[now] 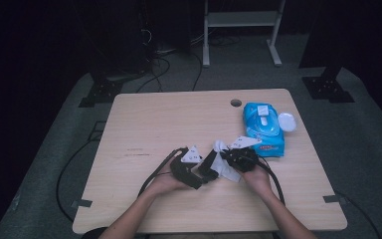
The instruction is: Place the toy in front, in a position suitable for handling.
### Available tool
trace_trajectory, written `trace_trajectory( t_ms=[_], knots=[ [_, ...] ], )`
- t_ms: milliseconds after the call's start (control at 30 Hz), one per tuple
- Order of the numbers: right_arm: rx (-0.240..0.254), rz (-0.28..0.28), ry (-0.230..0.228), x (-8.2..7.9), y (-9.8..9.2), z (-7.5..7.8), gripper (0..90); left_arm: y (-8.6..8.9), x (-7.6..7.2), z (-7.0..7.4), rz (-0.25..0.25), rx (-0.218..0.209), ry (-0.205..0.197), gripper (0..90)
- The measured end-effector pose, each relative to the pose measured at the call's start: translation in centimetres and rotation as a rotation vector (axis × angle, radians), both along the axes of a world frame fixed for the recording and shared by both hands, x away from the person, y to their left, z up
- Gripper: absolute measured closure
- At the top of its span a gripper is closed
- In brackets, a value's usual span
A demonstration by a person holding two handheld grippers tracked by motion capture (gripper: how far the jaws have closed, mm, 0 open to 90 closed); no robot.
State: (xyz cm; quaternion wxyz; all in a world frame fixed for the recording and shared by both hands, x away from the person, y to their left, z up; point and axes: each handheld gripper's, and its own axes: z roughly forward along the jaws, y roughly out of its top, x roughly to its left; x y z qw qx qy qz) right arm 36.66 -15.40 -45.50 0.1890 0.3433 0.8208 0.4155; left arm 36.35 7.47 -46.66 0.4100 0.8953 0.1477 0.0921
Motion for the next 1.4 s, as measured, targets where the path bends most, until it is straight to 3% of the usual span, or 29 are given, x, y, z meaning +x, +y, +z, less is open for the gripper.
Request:
trace_trajectory(
  t_ms=[167,300,400,500,533,567,600,667,733,767,800,833,900,1033,1067,1200,1267,1300,1400],
  knots=[
    [-0.007,0.011,0.003,-0.8,-0.2,-0.1,83.2,0.5,0.1,0.0,0.006,0.024,-0.013,14.8],
    [-0.007,0.021,0.013,-1.5,-0.2,-0.1,83.4,2.0,0.8,0.5,0.066,0.000,-0.017,15.5],
    [0.001,0.041,0.021,-1.9,0.0,-0.1,83.3,2.2,0.7,0.8,0.032,-0.055,0.000,15.4],
    [-0.023,0.059,0.012,-2.4,0.3,0.0,83.3,2.0,0.6,0.7,0.018,-0.034,-0.019,15.3],
    [-0.007,0.054,0.029,-2.4,0.2,0.0,83.3,1.8,0.7,0.2,0.023,-0.005,-0.022,15.3],
    [-0.007,0.054,0.029,-2.4,0.2,0.0,83.3,1.8,0.7,0.2,0.023,-0.005,-0.022,14.8],
    [0.022,0.056,0.053,-2.4,-0.1,0.0,83.3,1.8,0.8,0.1,0.021,-0.011,-0.007,13.5],
    [0.027,0.055,0.055,-2.5,-0.2,-0.1,83.3,1.9,0.8,0.1,0.018,-0.007,-0.014,13.1],
    [0.030,0.062,0.058,-2.9,-0.2,-0.1,83.3,1.7,0.7,0.0,-0.016,-0.017,0.024,10.8],
    [0.030,0.062,0.058,-2.9,-0.2,-0.1,83.3,1.7,0.7,0.0,-0.016,-0.017,0.024,9.4],
    [0.033,0.067,0.063,-3.1,-0.1,-0.1,83.3,1.4,0.4,-0.1,-0.038,0.025,0.030,9.2],
    [0.034,0.069,0.061,-3.1,0.0,-0.1,83.3,1.4,0.4,-0.1,-0.038,0.025,0.030,9.2],
    [0.035,0.074,0.062,-3.2,0.1,-0.1,83.3,1.1,0.2,-0.2,-0.045,0.058,-0.011,10.7],
    [0.053,0.112,0.105,-3.1,0.0,0.1,83.3,1.2,0.4,-0.2,-0.042,0.061,-0.046,19.1],
    [0.080,0.123,0.104,-2.8,-0.1,0.7,83.3,1.4,0.5,-0.2,-0.049,0.039,-0.030,23.4],
    [0.096,0.118,0.063,-1.7,0.6,2.1,83.3,1.4,0.5,-0.2,-0.050,0.045,-0.040,23.7],
    [0.084,0.118,0.058,-1.5,0.9,2.2,83.3,1.4,0.5,-0.2,-0.052,0.038,-0.038,23.7],
    [0.013,0.118,0.018,-1.0,1.8,1.9,83.3,1.5,0.5,-0.2,-0.051,0.038,-0.036,23.7],
    [-0.031,0.105,0.034,-0.4,1.6,1.1,83.5,1.7,0.7,-0.2,-0.043,0.032,-0.031,23.7]
  ],
)
